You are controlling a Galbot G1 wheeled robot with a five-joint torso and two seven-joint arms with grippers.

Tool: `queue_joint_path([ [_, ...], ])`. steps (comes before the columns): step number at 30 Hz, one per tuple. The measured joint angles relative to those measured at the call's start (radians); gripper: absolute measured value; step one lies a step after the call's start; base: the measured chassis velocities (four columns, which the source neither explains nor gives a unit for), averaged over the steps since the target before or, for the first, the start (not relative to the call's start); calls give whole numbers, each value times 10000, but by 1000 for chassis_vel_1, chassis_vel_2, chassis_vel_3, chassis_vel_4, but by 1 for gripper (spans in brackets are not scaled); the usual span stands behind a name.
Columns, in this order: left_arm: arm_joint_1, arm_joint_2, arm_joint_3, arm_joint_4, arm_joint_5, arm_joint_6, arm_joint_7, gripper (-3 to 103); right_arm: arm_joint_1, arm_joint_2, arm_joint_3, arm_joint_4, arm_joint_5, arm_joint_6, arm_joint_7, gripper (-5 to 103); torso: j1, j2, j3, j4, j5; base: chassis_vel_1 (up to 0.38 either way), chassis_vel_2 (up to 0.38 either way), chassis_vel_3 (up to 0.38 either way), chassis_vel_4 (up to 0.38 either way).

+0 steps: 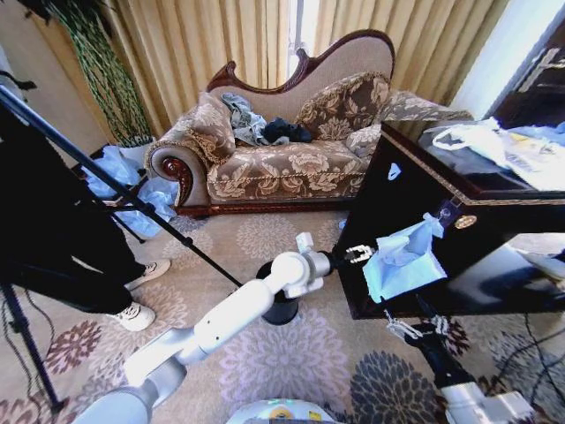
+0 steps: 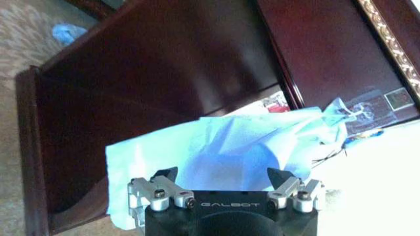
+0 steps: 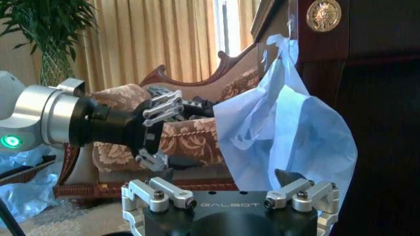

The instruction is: Place a garbage bag over the trash bin.

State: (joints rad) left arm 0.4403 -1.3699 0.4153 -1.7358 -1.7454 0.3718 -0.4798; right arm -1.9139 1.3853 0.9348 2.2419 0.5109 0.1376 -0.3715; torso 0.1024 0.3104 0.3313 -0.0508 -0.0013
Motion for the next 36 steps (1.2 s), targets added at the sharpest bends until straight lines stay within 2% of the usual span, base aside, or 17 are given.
queue_joint_path([
  [1,-45,-82,20,21,-10,12,1,91,-4,-24,0,0,1,0,7,100,0,0,0,0,1,0,0,0,0],
  [3,-76,-181,33,38,-24,18,1,91,-12,-57,0,0,3,0,11,100,0,0,0,0,1,0,0,0,0],
  [7,-27,-459,65,-76,-80,23,-116,97,-2,-119,-2,-31,7,0,35,100,0,0,0,-2,0,0,0,0,0],
  [10,296,-113,177,-757,-90,76,-270,93,7,-143,31,-49,43,-3,64,100,0,0,0,0,0,0,0,0,0],
  [13,527,146,232,-1298,-50,152,-389,97,9,-159,44,-108,58,0,60,100,0,0,0,0,-5,0,0,0,0],
  [14,598,199,232,-1451,-47,173,-433,95,17,-160,45,-119,61,0,60,100,0,0,0,1,-5,0,0,0,0],
  [18,750,280,247,-1747,-8,245,-498,91,64,-185,30,-163,64,-1,62,100,0,0,0,0,-4,0,0,0,0],
  [20,750,256,254,-1736,30,253,-498,93,76,-193,23,-170,63,-2,66,100,0,0,0,1,-3,0,0,0,0],
  [23,583,-98,240,-1182,328,235,-370,97,100,-199,-9,-175,59,-13,79,100,0,0,0,0,-3,0,0,0,0],
  [26,413,-427,199,-599,516,105,-214,96,98,-195,-12,-194,58,-14,79,100,0,0,0,0,-2,0,0,0,0],
  [28,236,-881,147,132,617,-75,-58,95,79,-175,-14,-209,56,-4,70,100,0,0,0,-1,0,0,0,0,0],
  [36,69,-1638,-21,993,437,-199,124,93,46,-181,-36,-237,56,38,31,100,0,0,0,-1,-1,0,0,0,0],
])
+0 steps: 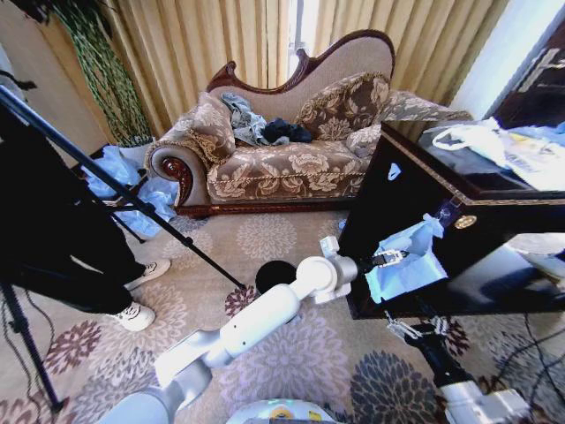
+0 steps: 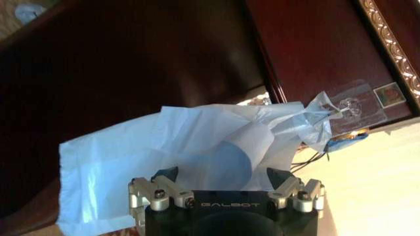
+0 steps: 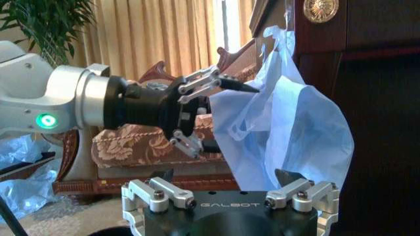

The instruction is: Place a garbage bag over the trash bin.

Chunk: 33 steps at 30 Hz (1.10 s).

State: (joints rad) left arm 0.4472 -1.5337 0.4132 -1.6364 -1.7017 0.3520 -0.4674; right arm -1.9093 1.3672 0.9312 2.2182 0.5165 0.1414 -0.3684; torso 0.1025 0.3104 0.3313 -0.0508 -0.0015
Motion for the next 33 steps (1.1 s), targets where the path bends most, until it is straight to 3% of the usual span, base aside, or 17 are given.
queue_joint_path([
  [5,156,-201,-23,-211,-228,-109,-359,93,-1,-46,11,-17,27,9,-2,100,0,0,0,-1,-1,0,0,0,0],
  [20,848,123,-7,-1174,-574,-260,-1489,93,73,-196,9,-128,83,34,1,100,0,0,0,1,-2,0,0,0,0],
  [27,800,-346,5,-782,-905,-212,-1481,93,87,-229,14,-136,90,28,12,100,0,0,0,0,-1,0,0,0,0],
  [33,529,-523,-324,-554,-551,-204,-1294,93,75,-204,17,-156,90,28,12,100,0,0,0,0,-1,0,0,0,0],
])
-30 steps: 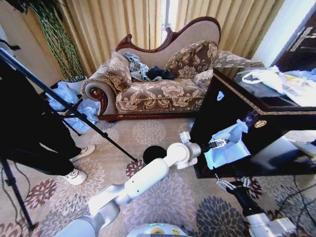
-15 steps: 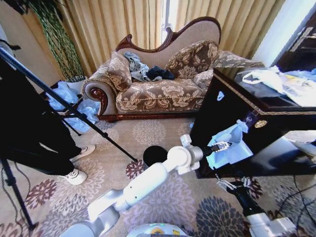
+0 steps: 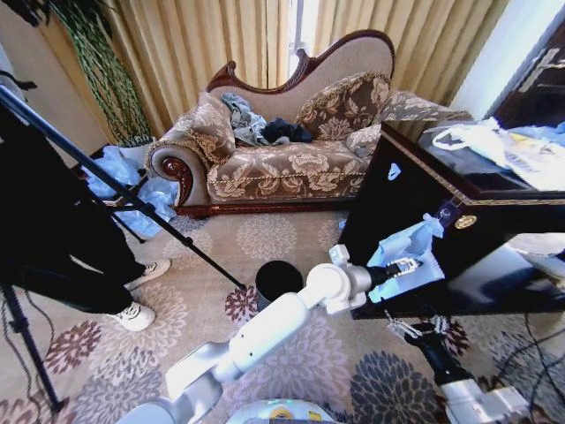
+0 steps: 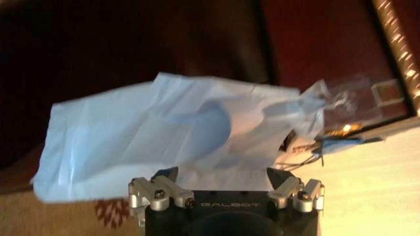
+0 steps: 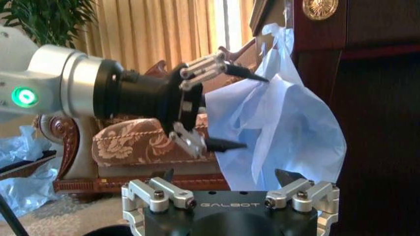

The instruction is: Place a garbage bag over the trash bin.

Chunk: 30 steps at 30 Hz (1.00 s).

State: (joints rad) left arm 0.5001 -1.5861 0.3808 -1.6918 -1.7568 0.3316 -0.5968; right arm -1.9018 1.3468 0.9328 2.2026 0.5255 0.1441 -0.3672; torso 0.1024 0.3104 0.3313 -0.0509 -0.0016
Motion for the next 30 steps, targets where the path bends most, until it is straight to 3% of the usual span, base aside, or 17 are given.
queue_joint_path([
  [10,-221,488,-459,-178,104,71,-11,93,66,-4,-99,-12,-30,-18,2,100,0,0,0,1,-1,0,0,0,0],
  [28,-1041,274,-191,800,215,335,128,93,43,53,-104,-30,-45,20,-12,100,1,0,1,0,0,0,0,0,0],
  [30,-1068,223,-122,839,240,339,145,87,47,48,-103,-46,-41,32,-14,100,1,0,0,1,0,0,0,0,0],
])
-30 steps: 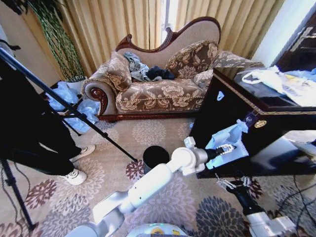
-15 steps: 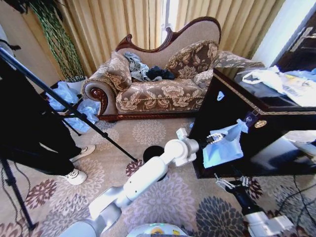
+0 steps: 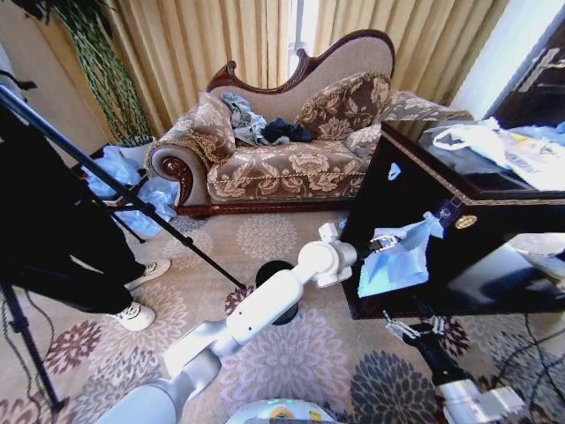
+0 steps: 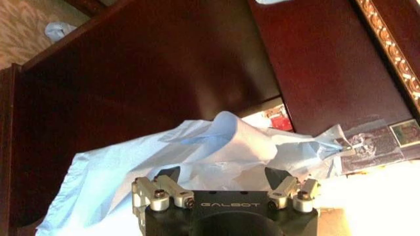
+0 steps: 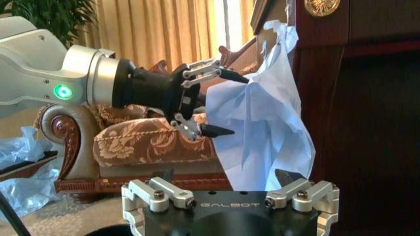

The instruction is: Place a garbage bag over the trash bin.

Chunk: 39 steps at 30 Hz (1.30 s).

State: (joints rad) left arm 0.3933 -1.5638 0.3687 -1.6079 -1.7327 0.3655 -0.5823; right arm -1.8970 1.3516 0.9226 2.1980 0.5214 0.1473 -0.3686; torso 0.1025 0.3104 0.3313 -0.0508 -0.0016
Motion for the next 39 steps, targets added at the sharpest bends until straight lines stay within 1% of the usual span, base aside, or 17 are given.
queue_joint_path([
  [1,-11,-10,36,33,36,1,22,89,1,-2,2,-11,3,9,0,100,0,0,0,0,0,0,0,0,0],
  [4,-55,-26,86,118,121,2,74,90,3,-3,4,-33,3,29,-4,100,0,0,0,0,0,0,0,0,0],
  [5,-120,-49,103,192,174,2,92,93,3,-1,5,-38,4,40,-9,100,0,0,0,0,0,0,0,0,0],
  [7,-160,-66,103,223,189,2,96,93,2,-1,5,-40,4,45,-11,100,0,0,0,0,0,0,0,0,0],
  [8,-243,-104,105,279,209,-2,95,90,0,-1,5,-40,5,56,-15,100,0,0,0,0,0,0,0,0,0],
  [13,-458,-223,139,493,231,6,22,89,11,-2,-8,-40,6,59,-18,100,0,0,0,0,0,0,0,0,0],
  [19,-625,-298,311,602,250,161,-300,89,27,23,-30,-35,4,69,-47,100,0,0,0,0,0,0,0,0,0],
  [23,-631,-401,414,686,525,217,-402,89,31,45,-57,-60,-8,95,-82,100,0,0,0,0,0,0,0,0,0],
  [27,-735,-455,487,884,808,222,-692,89,40,38,-81,-58,-7,100,-86,100,0,0,0,0,1,0,0,0,0],
  [29,-819,-455,498,1210,1062,207,-821,81,26,11,-41,-64,8,116,-99,100,0,0,0,0,0,0,0,0,0],
  [31,-842,-455,492,1302,1115,204,-838,81,25,12,-39,-68,9,121,-104,100,0,0,0,0,0,0,0,0,0],
  [33,-896,-455,464,1483,1200,207,-839,76,25,20,-39,-71,10,128,-114,100,0,0,0,0,0,0,0,0,0],
  [35,-922,-454,442,1573,1216,220,-822,74,25,21,-39,-74,10,130,-123,100,0,-1,0,0,0,0,0,0,0],
  [37,-955,-452,413,1672,1228,271,-755,68,24,29,-39,-84,12,143,-129,100,0,0,0,0,0,0,0,0,0],
  [39,-966,-452,408,1682,1229,307,-724,67,21,32,-38,-87,14,146,-130,100,0,0,0,0,0,0,0,0,0],
])
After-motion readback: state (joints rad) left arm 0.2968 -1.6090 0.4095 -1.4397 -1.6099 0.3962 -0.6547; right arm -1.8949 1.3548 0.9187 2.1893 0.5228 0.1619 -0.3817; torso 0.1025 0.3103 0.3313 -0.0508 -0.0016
